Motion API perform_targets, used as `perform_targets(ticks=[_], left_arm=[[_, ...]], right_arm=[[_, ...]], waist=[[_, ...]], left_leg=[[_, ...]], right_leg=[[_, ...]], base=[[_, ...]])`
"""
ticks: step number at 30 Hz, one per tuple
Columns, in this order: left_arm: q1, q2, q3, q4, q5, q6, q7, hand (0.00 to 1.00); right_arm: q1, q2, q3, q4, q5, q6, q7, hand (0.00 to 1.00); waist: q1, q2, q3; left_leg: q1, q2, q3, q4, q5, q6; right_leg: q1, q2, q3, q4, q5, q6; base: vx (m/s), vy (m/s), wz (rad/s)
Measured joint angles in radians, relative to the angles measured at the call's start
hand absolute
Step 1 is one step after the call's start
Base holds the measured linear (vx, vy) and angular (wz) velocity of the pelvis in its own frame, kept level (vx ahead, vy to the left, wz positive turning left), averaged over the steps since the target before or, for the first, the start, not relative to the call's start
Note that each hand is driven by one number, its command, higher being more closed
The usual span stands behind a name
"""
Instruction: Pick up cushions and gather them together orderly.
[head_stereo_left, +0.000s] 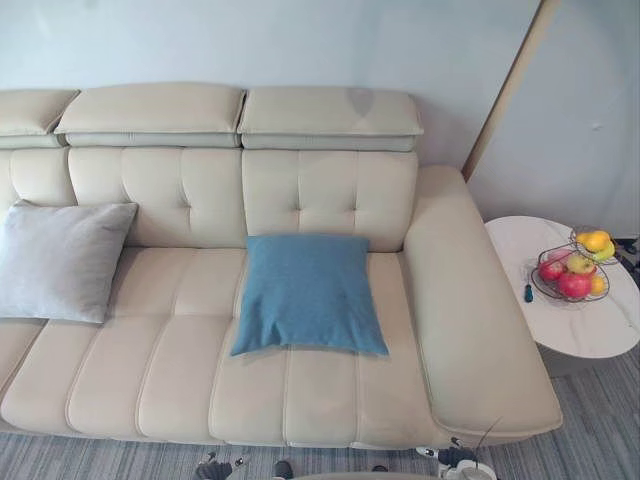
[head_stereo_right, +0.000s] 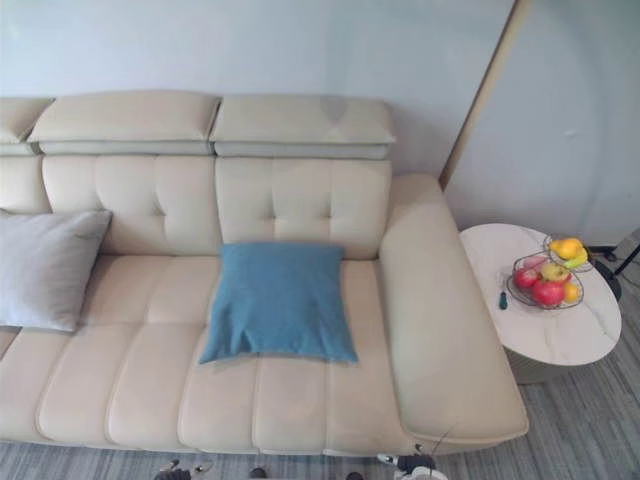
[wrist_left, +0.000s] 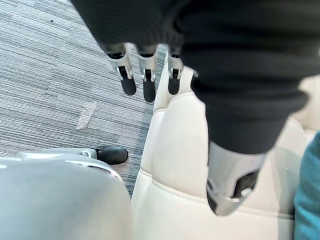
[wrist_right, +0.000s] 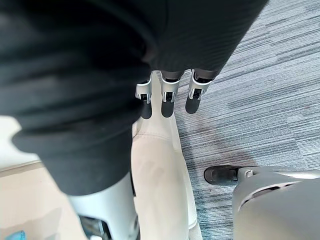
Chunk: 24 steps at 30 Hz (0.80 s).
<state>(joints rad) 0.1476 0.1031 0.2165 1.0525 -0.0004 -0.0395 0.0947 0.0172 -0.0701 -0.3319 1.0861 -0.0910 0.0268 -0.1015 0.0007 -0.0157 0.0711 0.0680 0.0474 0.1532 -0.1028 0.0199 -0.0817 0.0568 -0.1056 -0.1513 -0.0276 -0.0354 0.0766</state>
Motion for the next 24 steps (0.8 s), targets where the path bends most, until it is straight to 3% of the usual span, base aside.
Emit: perform_targets(ticks=[4,7,10,12,13,14,15,16,18,19,21,24], left_arm=[[0.000,0.000,0.000,-0.002,-0.001,-0.002,0.018,0.00],[-0.010,-0.002,0.001,-0.001,-0.001,-0.002,0.035,0.00],[-0.050,0.007,0.000,-0.001,-0.001,-0.001,0.037,0.00],[-0.089,-0.004,0.001,-0.024,-0.001,-0.002,0.038,0.00],[-0.099,-0.009,0.000,-0.041,-0.002,-0.005,0.037,0.00],[-0.105,-0.019,-0.002,-0.064,-0.002,-0.007,0.037,0.00],[-0.107,-0.022,-0.004,-0.077,-0.003,-0.012,0.037,0.00],[-0.096,-0.021,-0.010,-0.092,-0.003,-0.015,0.037,0.00],[-0.089,-0.017,-0.010,-0.089,-0.003,-0.014,0.037,0.00],[-0.087,-0.014,-0.010,-0.080,-0.003,-0.011,0.037,0.00],[-0.084,-0.043,-0.017,-0.079,-0.011,-0.008,0.036,0.00],[-0.087,-0.060,-0.054,-0.079,-0.023,-0.009,0.037,0.00]], right_arm=[[-0.010,0.022,0.028,-0.007,0.013,0.000,-0.025,0.00],[-0.038,0.029,0.058,-0.022,0.012,0.000,-0.035,0.00],[-0.048,0.035,0.111,-0.090,0.011,0.000,-0.037,0.00],[-0.055,0.029,0.129,-0.096,0.011,0.000,-0.040,0.00],[-0.063,0.029,0.136,-0.101,0.011,0.000,-0.042,0.00],[-0.050,0.034,0.145,-0.106,0.011,0.001,-0.042,0.00],[-0.036,0.040,0.150,-0.110,0.010,0.000,-0.041,0.00],[-0.013,0.056,0.153,-0.110,0.010,0.000,-0.038,0.00],[-0.014,0.063,0.159,-0.107,0.001,-0.001,-0.037,0.00],[-0.024,0.054,0.162,-0.107,-0.009,-0.001,-0.037,0.00],[-0.051,0.025,0.178,-0.109,-0.018,-0.001,-0.041,0.00],[-0.067,-0.017,0.179,-0.108,-0.023,-0.001,-0.057,0.00]], waist=[[0.003,-0.012,0.026],[0.015,-0.012,0.044],[0.016,-0.021,0.080],[0.025,-0.009,0.080],[0.025,-0.008,0.088],[0.022,-0.011,0.088],[0.022,-0.005,0.091],[0.023,-0.026,0.076],[0.025,-0.048,0.067],[0.032,-0.054,0.060],[0.041,-0.009,0.059],[0.042,0.039,0.087]], left_leg=[[0.006,0.001,0.023,0.000,0.000,0.000],[0.006,0.007,0.102,0.001,-0.002,0.002],[-0.033,0.025,0.182,0.072,-0.033,0.022],[-0.092,0.056,0.241,0.138,-0.049,0.048],[-0.103,0.059,0.250,0.148,-0.049,0.049],[-0.098,0.059,0.250,0.162,-0.049,0.049],[-0.097,0.058,0.248,0.175,-0.049,0.049],[-0.102,0.054,0.238,0.202,-0.048,0.048],[-0.120,0.047,0.237,0.231,-0.045,0.045],[-0.154,0.055,0.241,0.262,-0.030,0.036],[-0.177,0.088,0.238,0.241,-0.001,0.021],[-0.204,0.119,0.211,0.210,0.065,0.007]], right_leg=[[-0.005,0.001,0.019,0.001,0.008,0.004],[-0.063,0.006,0.079,0.030,0.031,0.005],[-0.140,0.010,0.100,0.101,0.057,0.004],[-0.181,0.010,0.098,0.096,0.107,0.034],[-0.216,-0.008,0.043,0.228,0.035,0.008],[-0.249,-0.049,-0.014,0.462,-0.076,-0.009],[-0.240,-0.073,-0.032,0.580,-0.121,0.009],[-0.174,-0.118,-0.035,0.713,-0.167,0.045],[-0.120,-0.141,-0.019,0.692,-0.187,0.064],[-0.085,-0.104,-0.001,0.575,-0.226,0.082],[-0.057,-0.053,-0.005,0.444,-0.228,0.077],[-0.001,0.000,-0.022,0.283,-0.209,0.018]], base=[[-0.02,0.003,-0.15],[-0.06,0.027,-0.71],[-0.14,0.020,-0.85],[-0.16,0.020,-0.56],[-0.17,0.010,-0.31],[-0.11,-0.035,-0.02],[-0.14,-0.121,0.17],[-0.08,-0.155,0.17],[-0.09,-0.183,0.00],[-0.17,-0.196,-0.23],[-0.19,-0.159,-0.28],[-0.27,-0.156,0.06]])
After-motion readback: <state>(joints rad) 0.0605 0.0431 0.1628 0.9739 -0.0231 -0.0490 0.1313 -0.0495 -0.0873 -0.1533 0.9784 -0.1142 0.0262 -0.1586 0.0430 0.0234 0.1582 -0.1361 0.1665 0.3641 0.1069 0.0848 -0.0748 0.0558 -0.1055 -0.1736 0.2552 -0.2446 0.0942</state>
